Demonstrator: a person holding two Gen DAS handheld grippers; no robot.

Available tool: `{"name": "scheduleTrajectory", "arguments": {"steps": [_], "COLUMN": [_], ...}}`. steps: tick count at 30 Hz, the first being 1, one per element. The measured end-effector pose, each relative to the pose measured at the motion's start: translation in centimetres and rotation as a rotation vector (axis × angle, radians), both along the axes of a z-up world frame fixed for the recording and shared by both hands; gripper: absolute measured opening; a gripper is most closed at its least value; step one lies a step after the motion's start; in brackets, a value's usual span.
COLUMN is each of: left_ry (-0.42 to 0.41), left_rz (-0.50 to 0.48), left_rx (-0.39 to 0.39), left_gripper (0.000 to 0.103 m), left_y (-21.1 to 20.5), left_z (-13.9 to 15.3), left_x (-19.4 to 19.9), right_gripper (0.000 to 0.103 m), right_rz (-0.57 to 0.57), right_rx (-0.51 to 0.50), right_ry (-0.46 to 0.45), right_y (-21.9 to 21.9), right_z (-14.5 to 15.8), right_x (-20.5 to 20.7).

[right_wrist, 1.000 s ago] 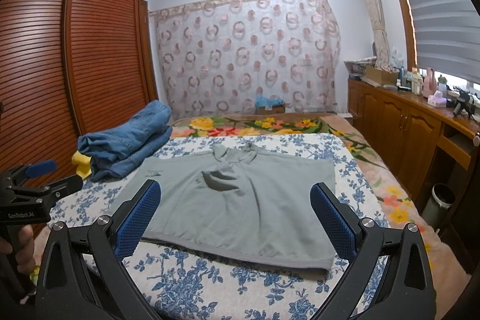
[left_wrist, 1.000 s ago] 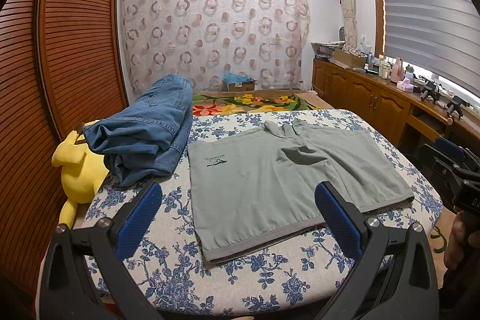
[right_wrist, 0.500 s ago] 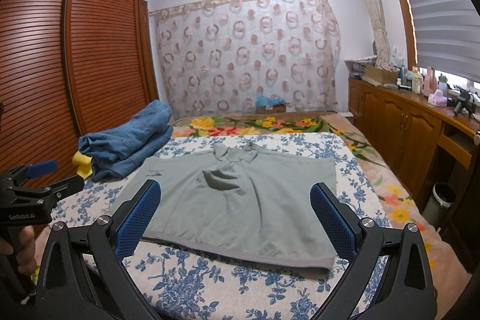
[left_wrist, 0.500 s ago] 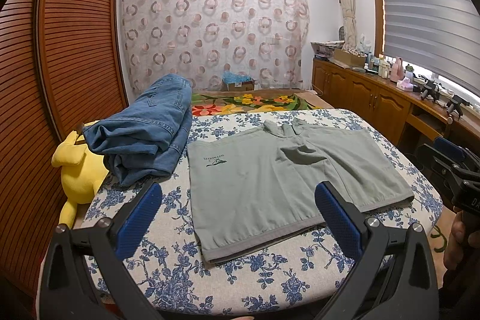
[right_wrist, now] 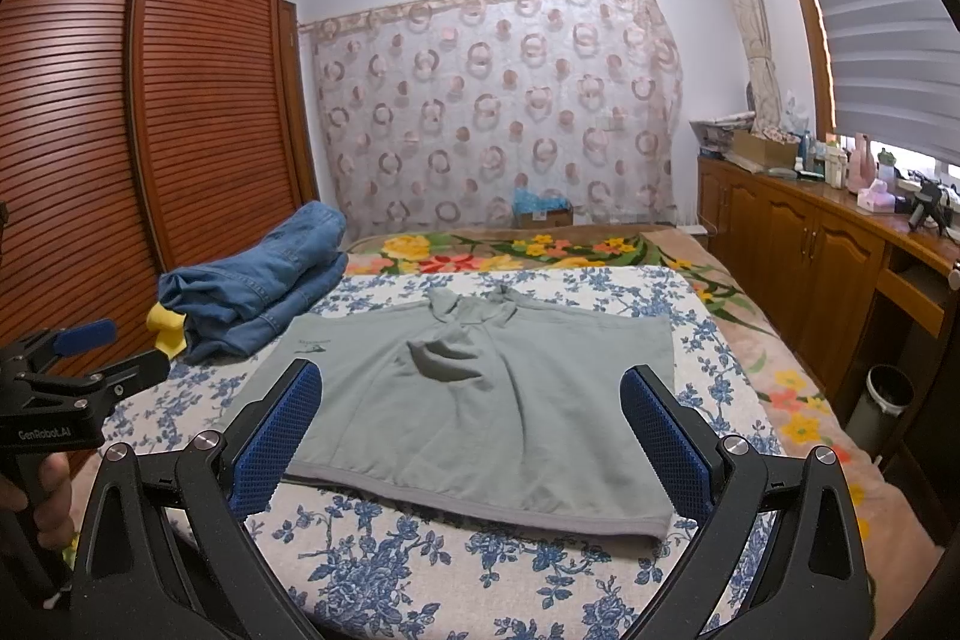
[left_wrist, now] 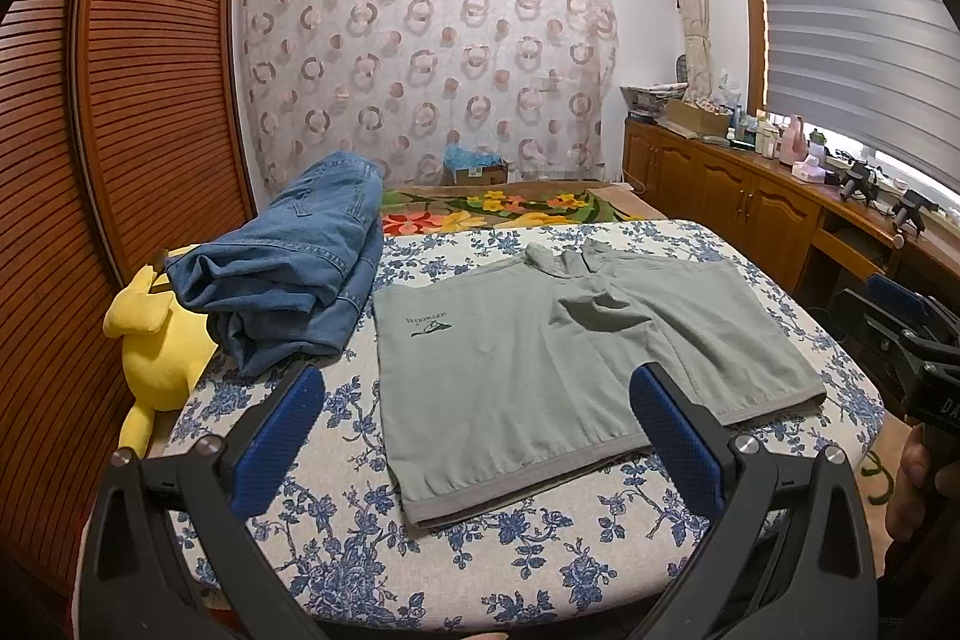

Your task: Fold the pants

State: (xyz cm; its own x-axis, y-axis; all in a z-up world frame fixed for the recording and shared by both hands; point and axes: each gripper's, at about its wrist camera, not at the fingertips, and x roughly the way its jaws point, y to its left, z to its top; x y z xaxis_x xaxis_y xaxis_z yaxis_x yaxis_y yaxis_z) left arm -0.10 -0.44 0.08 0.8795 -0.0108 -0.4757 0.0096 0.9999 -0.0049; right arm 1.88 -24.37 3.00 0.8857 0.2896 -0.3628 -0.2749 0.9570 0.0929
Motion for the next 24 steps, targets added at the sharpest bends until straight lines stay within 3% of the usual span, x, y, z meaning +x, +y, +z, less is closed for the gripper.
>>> {"name": "scheduleTrajectory", "arguments": {"steps": [24], "left_ry": [-0.002], "left_rz": [-0.002], "left_rx": [0.001], "left_gripper": [0.103], "left_y": [-0.38], "left_z": [0.26], "left_x": [-0.04], "right_gripper": [0.102], "right_rz": [0.000], "right_rx": [0.001], "right_ry": [-0.001], "right_y": [0.05], "right_z": [-0.06], "right_x": [-0.16]}}
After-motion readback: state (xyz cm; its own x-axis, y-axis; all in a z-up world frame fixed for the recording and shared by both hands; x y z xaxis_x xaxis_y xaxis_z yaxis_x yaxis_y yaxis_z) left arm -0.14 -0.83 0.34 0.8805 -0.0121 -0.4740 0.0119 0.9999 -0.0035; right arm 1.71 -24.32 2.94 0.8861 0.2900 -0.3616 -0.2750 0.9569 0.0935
